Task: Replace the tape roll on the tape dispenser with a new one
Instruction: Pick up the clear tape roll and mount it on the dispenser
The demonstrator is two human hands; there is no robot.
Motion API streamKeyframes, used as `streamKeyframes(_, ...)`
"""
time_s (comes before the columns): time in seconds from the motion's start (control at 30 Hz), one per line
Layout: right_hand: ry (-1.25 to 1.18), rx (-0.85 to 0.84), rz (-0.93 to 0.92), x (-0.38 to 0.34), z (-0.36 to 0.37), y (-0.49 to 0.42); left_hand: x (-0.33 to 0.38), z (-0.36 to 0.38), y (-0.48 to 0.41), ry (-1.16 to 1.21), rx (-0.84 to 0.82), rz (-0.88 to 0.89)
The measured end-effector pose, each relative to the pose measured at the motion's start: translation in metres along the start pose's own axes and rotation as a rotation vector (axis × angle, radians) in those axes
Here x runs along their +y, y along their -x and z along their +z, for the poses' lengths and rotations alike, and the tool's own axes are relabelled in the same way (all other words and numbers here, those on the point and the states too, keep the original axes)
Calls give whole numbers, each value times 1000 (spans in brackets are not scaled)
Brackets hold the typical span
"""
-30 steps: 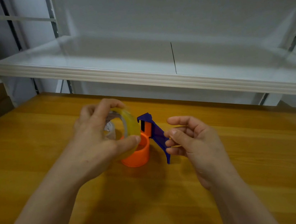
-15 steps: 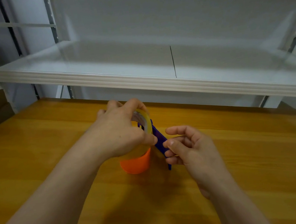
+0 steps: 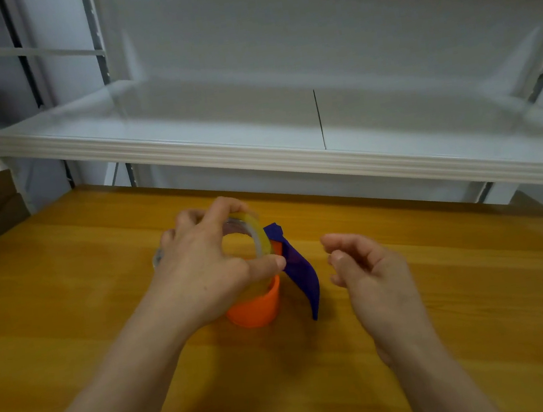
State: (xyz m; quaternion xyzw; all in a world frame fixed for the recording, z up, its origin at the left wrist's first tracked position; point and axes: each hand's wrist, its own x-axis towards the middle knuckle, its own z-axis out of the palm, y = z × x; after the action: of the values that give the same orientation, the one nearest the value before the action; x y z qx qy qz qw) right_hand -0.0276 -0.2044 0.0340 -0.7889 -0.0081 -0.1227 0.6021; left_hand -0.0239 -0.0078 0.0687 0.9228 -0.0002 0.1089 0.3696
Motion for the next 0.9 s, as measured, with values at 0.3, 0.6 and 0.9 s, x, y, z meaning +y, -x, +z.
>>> streamKeyframes(0.3, 409, -253, 135, 12, 18, -15, -20, -9, -1, 146, 41, -61)
streamKeyframes(0.6, 385, -81, -21, 22, 25, -4, -5, 8, 2, -50, -27, -48)
streamKeyframes(0.9, 230, -118, 12, 24, 25, -1, 15, 20, -7, -174, -65, -77)
